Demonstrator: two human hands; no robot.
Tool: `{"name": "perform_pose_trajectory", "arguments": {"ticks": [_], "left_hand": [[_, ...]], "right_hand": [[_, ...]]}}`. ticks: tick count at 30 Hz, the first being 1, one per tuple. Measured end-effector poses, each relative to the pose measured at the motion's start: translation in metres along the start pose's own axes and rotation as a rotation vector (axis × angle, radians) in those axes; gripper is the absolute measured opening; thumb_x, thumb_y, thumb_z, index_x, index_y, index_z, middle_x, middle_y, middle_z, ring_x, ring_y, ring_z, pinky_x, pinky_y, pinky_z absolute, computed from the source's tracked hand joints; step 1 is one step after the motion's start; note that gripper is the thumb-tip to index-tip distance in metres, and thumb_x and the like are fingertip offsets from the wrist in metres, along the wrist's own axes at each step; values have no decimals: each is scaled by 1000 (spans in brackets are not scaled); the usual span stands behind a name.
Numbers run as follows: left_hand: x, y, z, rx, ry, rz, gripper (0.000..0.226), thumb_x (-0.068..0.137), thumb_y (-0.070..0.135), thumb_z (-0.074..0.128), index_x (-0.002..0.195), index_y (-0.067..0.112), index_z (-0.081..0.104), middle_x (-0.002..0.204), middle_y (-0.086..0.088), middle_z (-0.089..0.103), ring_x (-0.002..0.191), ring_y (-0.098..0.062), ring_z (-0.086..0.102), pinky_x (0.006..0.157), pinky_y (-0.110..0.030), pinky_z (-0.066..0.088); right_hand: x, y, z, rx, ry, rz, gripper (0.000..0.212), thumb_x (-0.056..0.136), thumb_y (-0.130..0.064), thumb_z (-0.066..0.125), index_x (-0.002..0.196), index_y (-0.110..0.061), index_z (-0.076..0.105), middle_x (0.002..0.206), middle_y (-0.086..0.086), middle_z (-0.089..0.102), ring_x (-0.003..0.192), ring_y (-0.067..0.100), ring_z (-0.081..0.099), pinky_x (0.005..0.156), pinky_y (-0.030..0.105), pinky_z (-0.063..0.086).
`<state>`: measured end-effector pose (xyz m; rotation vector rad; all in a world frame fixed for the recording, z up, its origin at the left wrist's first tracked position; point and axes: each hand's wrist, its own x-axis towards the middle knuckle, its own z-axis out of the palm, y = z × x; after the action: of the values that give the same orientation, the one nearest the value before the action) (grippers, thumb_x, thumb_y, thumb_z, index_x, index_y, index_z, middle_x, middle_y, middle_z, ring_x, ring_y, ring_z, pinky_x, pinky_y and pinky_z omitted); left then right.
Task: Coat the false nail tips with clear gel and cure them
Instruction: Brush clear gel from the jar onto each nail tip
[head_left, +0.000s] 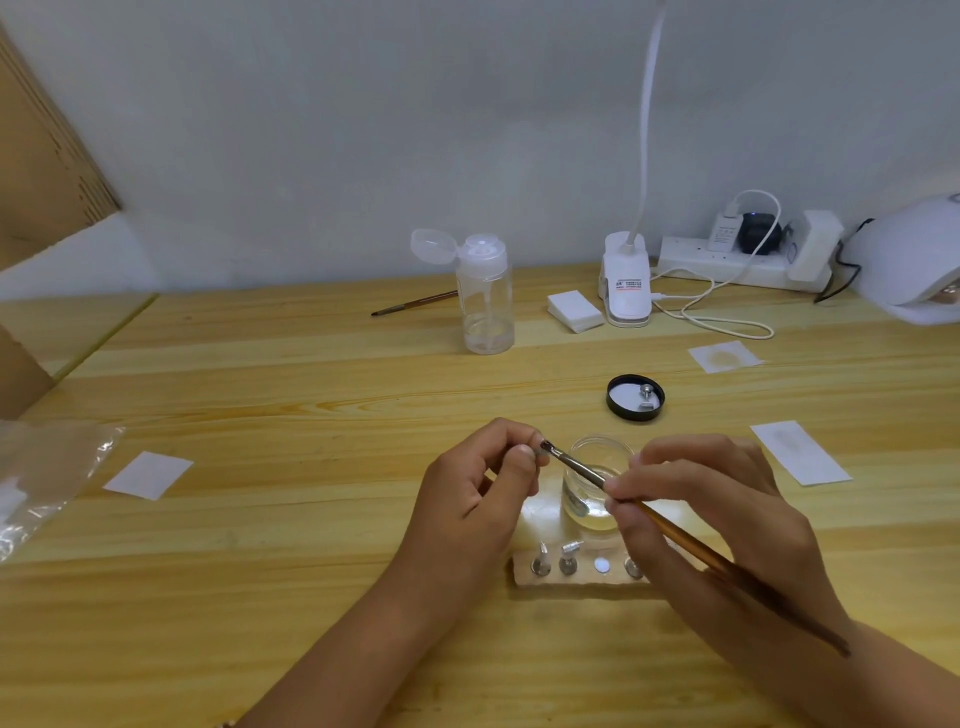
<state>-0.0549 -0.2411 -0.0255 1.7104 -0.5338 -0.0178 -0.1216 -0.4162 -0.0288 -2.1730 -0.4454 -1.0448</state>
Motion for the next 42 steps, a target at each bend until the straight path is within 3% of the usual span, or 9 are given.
{"name": "perform_pose_trajectory", "arguments": {"ticks": [5, 9, 16, 21, 28, 33, 38, 42], "left_hand": [[0, -1, -1, 1, -1, 13, 20, 94, 24, 47, 83, 25, 64, 68, 7, 55, 67, -10, 49, 65, -17, 40], [-1, -1, -1, 35, -14, 28, 20, 95, 22, 46, 86, 23, 63, 70, 11, 57, 70, -2, 52, 68, -13, 42], [-2, 0, 0, 103, -30, 58, 20, 97, 29, 45, 89, 25, 63, 71, 13, 58, 69, -20, 54, 62, -26, 42], [-2, 0, 0, 76, -24, 47, 19, 96, 26, 45, 90, 24, 63, 70, 16, 58, 69, 0, 53, 67, -14, 43], [-1, -1, 0, 91, -22, 36, 19, 95, 28, 46, 88, 26, 64, 72, 15, 61, 71, -3, 55, 67, -26, 46], [-2, -2, -1, 103, -21, 48, 18, 95, 29, 48, 89, 28, 64, 74, 15, 63, 74, -17, 58, 65, -30, 46], [-1, -3, 0, 88, -9, 36, 18, 95, 28, 48, 88, 29, 64, 74, 15, 63, 74, -3, 58, 68, -29, 48], [-1, -3, -1, 92, -8, 25, 19, 95, 28, 47, 87, 33, 64, 75, 15, 63, 75, -9, 59, 72, -36, 48]], "right_hand": [[0, -1, 0, -25, 25, -6, 15, 80, -19, 63, 77, -9, 74, 88, -7, 63, 97, -1, 55, 75, 40, 47], [-1, 1, -2, -2, 28, -2, 13, 83, -19, 64, 83, -10, 74, 90, -15, 60, 97, 2, 57, 77, 39, 46], [-1, 0, -2, 0, -26, -7, 15, 88, -24, 63, 93, -14, 74, 97, -13, 64, 103, 2, 56, 84, 33, 45], [1, -1, -1, -41, 30, -33, 15, 82, -17, 63, 78, -8, 74, 86, -5, 65, 95, 0, 57, 78, 36, 46], [-1, 0, -3, -38, 42, -15, 15, 86, -20, 62, 84, -11, 74, 90, -7, 66, 96, 4, 58, 83, 34, 42], [1, -1, -1, -30, 2, -15, 16, 88, -22, 63, 88, -11, 75, 95, -10, 65, 102, -1, 55, 84, 33, 43], [0, -1, 0, -68, 40, -32, 15, 81, -17, 63, 75, -9, 74, 85, -6, 65, 97, -3, 55, 80, 33, 43], [0, -1, -2, -58, 65, -30, 15, 80, -16, 62, 73, -8, 73, 85, -5, 65, 95, 0, 56, 80, 34, 43]]}}
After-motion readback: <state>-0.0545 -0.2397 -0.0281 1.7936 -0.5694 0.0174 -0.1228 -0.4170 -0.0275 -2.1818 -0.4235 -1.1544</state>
